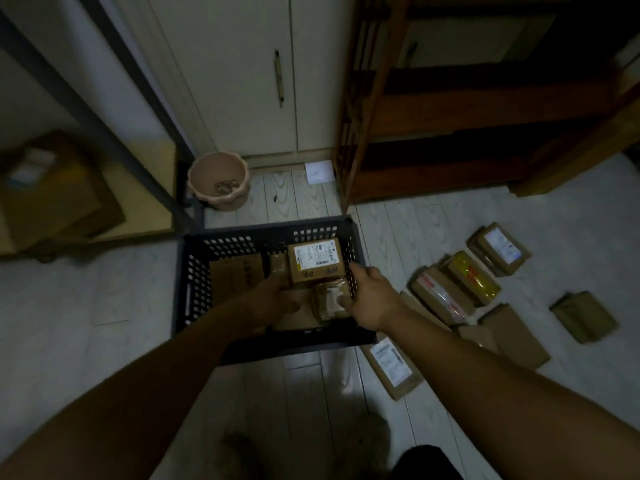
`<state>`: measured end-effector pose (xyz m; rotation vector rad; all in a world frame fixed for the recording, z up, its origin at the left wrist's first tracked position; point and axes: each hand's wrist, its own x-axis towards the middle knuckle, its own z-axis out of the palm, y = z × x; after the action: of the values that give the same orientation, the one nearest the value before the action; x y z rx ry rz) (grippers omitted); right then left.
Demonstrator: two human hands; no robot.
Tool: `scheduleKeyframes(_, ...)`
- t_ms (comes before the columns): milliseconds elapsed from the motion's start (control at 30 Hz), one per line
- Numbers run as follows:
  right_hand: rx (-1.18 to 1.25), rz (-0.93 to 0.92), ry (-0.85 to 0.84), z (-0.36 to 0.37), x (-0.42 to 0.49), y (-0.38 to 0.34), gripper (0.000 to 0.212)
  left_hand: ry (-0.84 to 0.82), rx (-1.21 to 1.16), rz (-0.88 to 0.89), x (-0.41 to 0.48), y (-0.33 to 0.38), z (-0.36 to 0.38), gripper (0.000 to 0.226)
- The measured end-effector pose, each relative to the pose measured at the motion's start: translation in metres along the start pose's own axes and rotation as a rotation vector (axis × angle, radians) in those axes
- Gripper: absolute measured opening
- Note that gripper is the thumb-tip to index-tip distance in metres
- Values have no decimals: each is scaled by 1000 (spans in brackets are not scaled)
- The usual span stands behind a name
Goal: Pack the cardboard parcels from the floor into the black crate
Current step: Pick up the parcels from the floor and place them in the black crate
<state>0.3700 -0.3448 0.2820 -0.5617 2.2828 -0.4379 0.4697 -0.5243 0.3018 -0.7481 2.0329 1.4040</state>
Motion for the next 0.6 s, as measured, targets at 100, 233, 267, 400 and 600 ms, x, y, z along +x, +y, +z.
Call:
scheduleKeyframes(100,12,-34,29,-59,-65,-35,68,42,-17,-8,-88,60,-19,54)
scheduleKeyframes(233,26,-113,66,-127,-139,-73,63,102,-21,-11,-188,130,-24,34)
scheduleKeyframes(267,36,-140,82,-140,-154,-81,62,129,-15,15,-208,143,-24,37)
scheduleKeyframes(400,68,-206,135,-181,-209,-102,68,212,14,32,-262,166,-25,68)
scheduleKeyframes(600,129,-220,321,-209,-293,-107,69,277,155,186,-328,201,-18,75)
